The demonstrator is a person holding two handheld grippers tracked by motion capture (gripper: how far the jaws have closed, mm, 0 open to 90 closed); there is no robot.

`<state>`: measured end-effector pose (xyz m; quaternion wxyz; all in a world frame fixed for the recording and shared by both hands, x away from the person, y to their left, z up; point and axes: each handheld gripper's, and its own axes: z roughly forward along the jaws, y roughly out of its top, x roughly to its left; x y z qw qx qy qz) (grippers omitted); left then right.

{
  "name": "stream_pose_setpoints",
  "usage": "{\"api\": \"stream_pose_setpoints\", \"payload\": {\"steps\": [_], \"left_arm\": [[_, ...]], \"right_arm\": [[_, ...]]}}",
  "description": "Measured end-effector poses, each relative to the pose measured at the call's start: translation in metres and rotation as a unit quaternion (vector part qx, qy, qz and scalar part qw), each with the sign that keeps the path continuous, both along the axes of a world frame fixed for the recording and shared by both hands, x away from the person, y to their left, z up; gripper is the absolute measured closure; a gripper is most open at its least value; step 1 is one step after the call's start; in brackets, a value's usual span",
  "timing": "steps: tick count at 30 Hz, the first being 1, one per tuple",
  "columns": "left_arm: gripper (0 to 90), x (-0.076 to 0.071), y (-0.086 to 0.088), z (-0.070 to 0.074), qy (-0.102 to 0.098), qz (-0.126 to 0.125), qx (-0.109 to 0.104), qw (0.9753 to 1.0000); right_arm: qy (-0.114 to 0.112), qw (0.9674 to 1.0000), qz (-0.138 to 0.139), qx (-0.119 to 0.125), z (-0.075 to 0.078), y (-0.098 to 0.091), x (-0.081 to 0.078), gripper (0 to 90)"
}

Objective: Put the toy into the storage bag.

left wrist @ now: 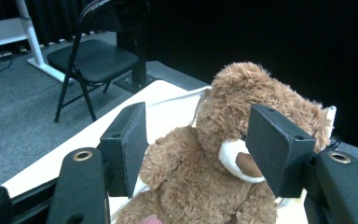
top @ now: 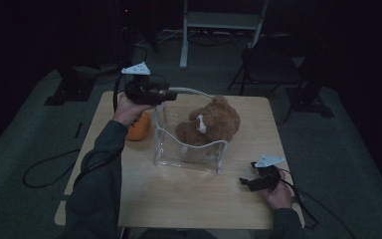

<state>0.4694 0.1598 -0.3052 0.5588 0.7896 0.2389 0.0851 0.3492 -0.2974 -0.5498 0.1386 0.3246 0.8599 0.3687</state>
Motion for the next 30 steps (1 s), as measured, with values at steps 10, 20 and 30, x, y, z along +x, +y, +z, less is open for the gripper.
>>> {"api": "stream_pose_setpoints", "payload": {"steps": [10,20,30], "left_arm": [[38.2,-0.004,0.02,-0.004,0.002,0.017,-0.008,0.9998],[38.2,-0.008,0.035,-0.014,0.008,0.043,-0.02,0.9989],[38.2,-0.01,0.047,-0.027,0.017,0.065,-0.048,0.9966]], "right_arm": [[0.0,1.0,0.0,-0.001,0.0,0.0,0.0,11.5],[0.0,1.0,-0.001,0.0,0.0,0.0,0.0,11.4],[0.0,1.0,-0.001,0.0,0.0,0.0,0.0,11.5]]}}
